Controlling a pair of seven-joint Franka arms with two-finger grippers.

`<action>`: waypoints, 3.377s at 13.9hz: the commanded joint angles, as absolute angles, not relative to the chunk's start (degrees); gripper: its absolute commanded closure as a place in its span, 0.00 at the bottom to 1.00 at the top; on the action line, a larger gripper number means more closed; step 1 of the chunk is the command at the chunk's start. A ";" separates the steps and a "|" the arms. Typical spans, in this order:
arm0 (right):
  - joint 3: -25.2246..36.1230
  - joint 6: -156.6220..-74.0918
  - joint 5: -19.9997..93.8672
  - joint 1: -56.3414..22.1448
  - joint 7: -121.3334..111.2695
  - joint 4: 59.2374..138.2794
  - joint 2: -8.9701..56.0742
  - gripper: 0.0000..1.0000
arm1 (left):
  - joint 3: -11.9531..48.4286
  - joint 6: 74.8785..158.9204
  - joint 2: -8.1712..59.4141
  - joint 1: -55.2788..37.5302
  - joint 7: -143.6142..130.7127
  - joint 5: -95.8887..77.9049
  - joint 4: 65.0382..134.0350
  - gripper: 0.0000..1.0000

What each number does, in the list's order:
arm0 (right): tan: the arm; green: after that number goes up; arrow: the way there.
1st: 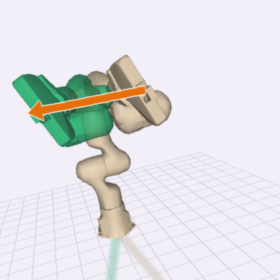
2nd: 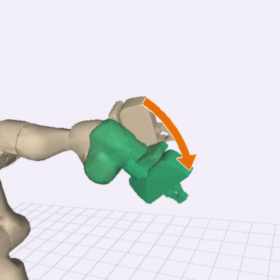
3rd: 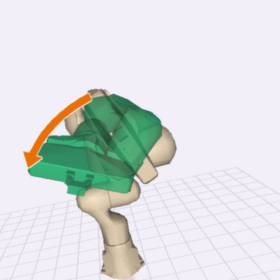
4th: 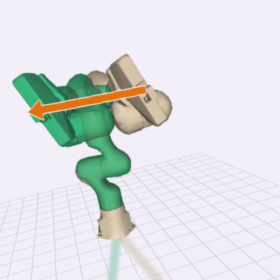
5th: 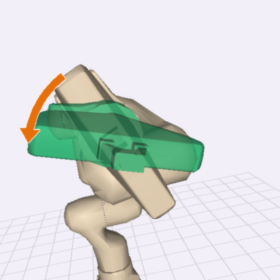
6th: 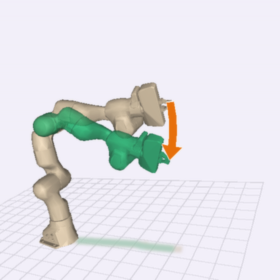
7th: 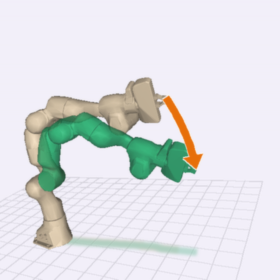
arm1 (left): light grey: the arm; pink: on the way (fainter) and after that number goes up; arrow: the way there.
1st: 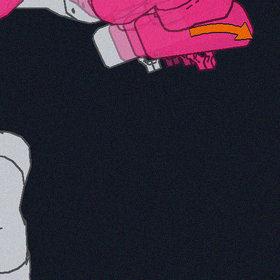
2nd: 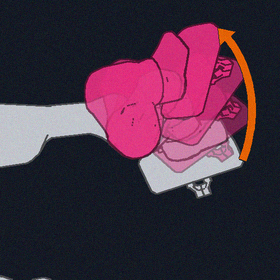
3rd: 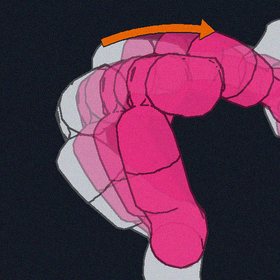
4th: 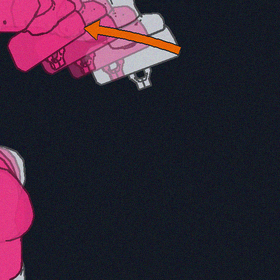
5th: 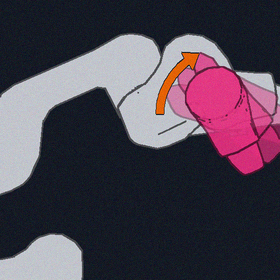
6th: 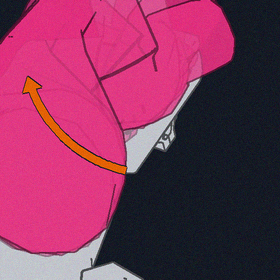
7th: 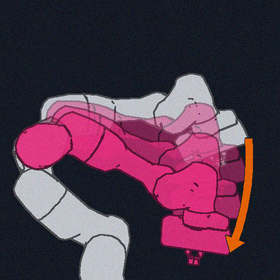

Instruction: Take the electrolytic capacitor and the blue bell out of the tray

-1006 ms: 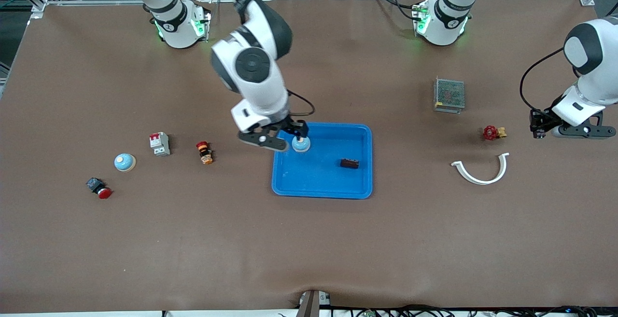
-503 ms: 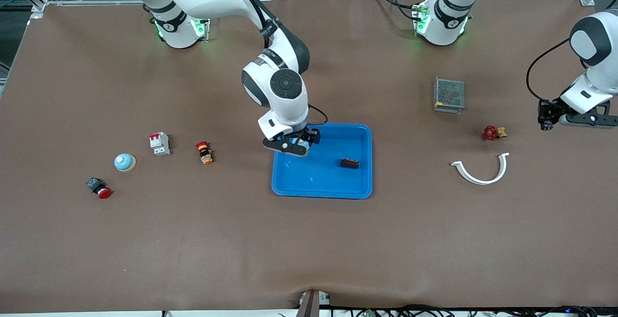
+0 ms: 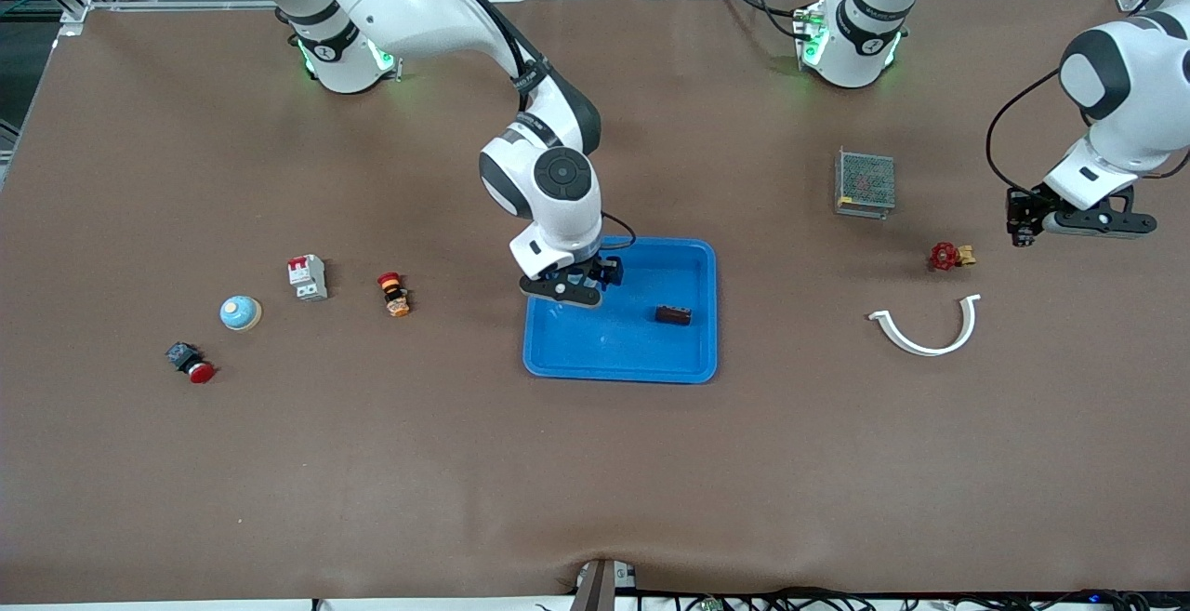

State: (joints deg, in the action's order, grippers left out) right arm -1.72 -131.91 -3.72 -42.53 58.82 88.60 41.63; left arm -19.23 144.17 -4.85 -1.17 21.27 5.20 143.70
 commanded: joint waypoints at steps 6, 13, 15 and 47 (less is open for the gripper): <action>-1.32 -132.10 -5.98 -44.29 55.38 88.33 43.15 0.00 | -12.05 144.84 -10.11 -1.76 9.95 4.13 148.62 1.00; -1.32 -133.06 -6.06 -43.95 52.38 89.73 43.33 0.00 | -4.06 144.93 -5.90 -1.93 -2.26 4.13 146.70 1.00; -1.32 -134.29 -6.06 -43.86 52.38 90.17 43.42 0.00 | -0.89 145.11 -2.74 -1.93 -6.75 4.22 144.24 1.00; -1.41 -114.54 -2.38 -36.93 39.07 82.00 36.93 0.44 | -4.66 155.39 21.09 0.26 1.76 5.10 130.78 1.00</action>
